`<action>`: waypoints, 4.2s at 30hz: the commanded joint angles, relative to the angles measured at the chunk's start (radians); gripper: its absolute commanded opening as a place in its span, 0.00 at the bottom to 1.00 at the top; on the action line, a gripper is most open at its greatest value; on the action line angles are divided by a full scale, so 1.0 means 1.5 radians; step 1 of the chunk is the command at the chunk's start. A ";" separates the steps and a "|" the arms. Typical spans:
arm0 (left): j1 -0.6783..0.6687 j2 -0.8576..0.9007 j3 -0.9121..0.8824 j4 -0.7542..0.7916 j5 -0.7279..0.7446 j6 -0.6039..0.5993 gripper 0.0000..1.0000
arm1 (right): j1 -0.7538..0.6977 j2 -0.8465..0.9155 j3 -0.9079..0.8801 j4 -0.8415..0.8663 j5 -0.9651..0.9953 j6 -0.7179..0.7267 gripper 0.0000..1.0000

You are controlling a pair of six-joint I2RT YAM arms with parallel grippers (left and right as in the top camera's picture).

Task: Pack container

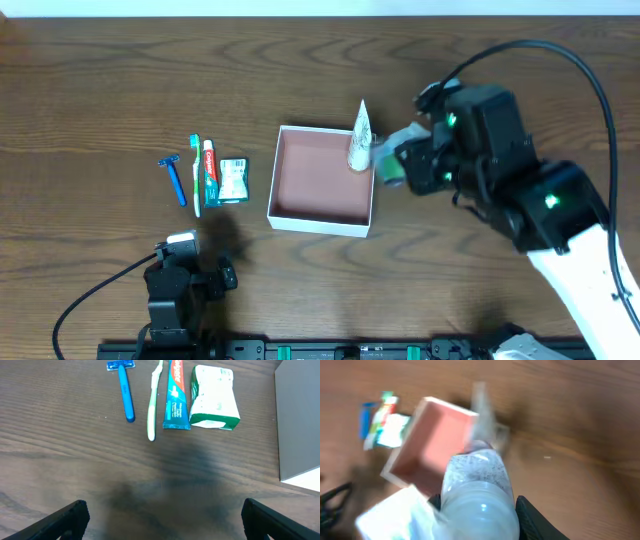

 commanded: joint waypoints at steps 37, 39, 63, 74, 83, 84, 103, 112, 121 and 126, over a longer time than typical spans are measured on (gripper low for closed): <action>0.003 -0.004 -0.009 -0.002 0.000 -0.001 0.98 | 0.133 0.317 0.009 0.042 0.101 0.163 0.63; 0.003 -0.004 -0.009 -0.002 0.000 -0.001 0.98 | 0.133 0.303 0.009 0.042 0.101 0.159 0.66; 0.003 -0.004 -0.009 -0.002 -0.001 -0.001 0.98 | -0.285 -0.044 0.010 0.019 0.132 0.106 0.99; 0.003 -0.004 -0.009 0.105 0.121 -0.008 0.98 | -0.351 -0.030 0.010 0.016 0.083 0.106 0.99; 0.004 0.011 0.061 0.180 0.212 -0.094 0.98 | -0.350 -0.029 0.010 0.013 0.079 0.106 0.99; 0.004 0.027 0.089 0.180 0.204 -0.116 0.98 | -0.350 -0.029 0.010 0.013 0.079 0.106 0.99; 0.094 0.762 0.616 -0.057 0.048 -0.022 0.98 | -0.350 -0.029 0.010 0.013 0.079 0.106 0.99; 0.241 0.979 0.648 -0.011 0.112 -0.023 0.98 | -0.350 -0.029 0.010 0.013 0.079 0.106 0.99; 0.246 1.119 0.648 0.057 0.112 -0.021 0.98 | -0.350 -0.029 0.010 0.013 0.079 0.106 0.99; 0.246 1.180 0.648 0.084 0.112 -0.021 1.00 | -0.350 -0.029 0.010 0.013 0.079 0.106 0.99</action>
